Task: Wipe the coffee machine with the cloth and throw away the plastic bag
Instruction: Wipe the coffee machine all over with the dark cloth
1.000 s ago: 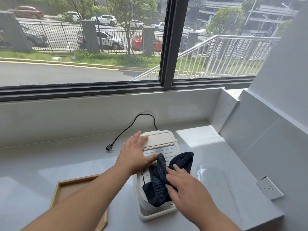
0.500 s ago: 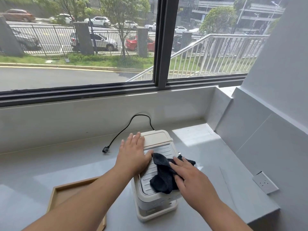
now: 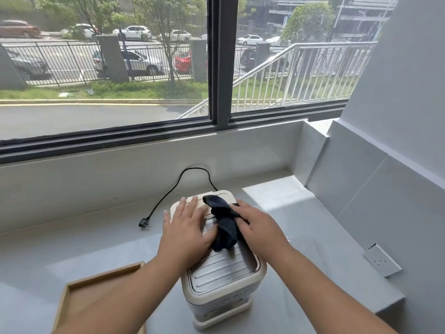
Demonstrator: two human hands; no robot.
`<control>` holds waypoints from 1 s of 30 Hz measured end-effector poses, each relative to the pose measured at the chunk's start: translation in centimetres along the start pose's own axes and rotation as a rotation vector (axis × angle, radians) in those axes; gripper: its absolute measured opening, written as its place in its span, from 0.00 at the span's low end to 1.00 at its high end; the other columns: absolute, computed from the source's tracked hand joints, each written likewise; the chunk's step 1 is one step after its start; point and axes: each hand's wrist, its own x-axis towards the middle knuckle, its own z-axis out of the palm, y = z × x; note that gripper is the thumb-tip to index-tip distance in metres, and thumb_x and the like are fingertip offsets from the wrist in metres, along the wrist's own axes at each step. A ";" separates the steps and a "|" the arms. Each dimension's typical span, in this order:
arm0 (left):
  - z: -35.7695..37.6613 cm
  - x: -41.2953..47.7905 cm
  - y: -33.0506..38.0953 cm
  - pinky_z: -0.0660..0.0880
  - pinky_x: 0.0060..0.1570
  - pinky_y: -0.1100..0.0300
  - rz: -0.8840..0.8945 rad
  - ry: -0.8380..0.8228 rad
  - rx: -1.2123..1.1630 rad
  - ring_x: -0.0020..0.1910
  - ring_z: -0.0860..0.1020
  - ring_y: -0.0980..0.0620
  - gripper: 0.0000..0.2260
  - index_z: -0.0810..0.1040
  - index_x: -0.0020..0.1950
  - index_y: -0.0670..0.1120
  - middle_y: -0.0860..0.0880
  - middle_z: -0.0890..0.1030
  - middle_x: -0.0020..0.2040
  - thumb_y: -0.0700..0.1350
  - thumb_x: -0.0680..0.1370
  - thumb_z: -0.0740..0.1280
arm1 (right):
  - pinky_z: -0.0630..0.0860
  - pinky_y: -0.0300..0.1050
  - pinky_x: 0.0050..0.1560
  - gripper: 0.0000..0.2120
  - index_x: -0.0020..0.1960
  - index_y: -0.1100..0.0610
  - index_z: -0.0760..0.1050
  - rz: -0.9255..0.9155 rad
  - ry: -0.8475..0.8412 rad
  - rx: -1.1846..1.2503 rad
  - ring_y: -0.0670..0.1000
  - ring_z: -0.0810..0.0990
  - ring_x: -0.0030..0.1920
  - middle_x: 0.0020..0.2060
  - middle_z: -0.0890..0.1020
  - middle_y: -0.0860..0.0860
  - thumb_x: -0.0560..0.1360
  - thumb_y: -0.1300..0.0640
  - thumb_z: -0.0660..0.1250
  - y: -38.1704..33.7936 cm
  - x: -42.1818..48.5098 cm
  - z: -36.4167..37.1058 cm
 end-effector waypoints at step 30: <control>-0.6 0.2 0.5 0.40 0.81 0.40 0.040 -0.044 0.057 0.84 0.48 0.57 0.44 0.64 0.80 0.63 0.60 0.57 0.84 0.83 0.68 0.50 | 0.83 0.59 0.57 0.10 0.48 0.47 0.85 0.388 0.011 0.576 0.50 0.84 0.42 0.42 0.88 0.52 0.80 0.48 0.65 5.4 2.8 1.0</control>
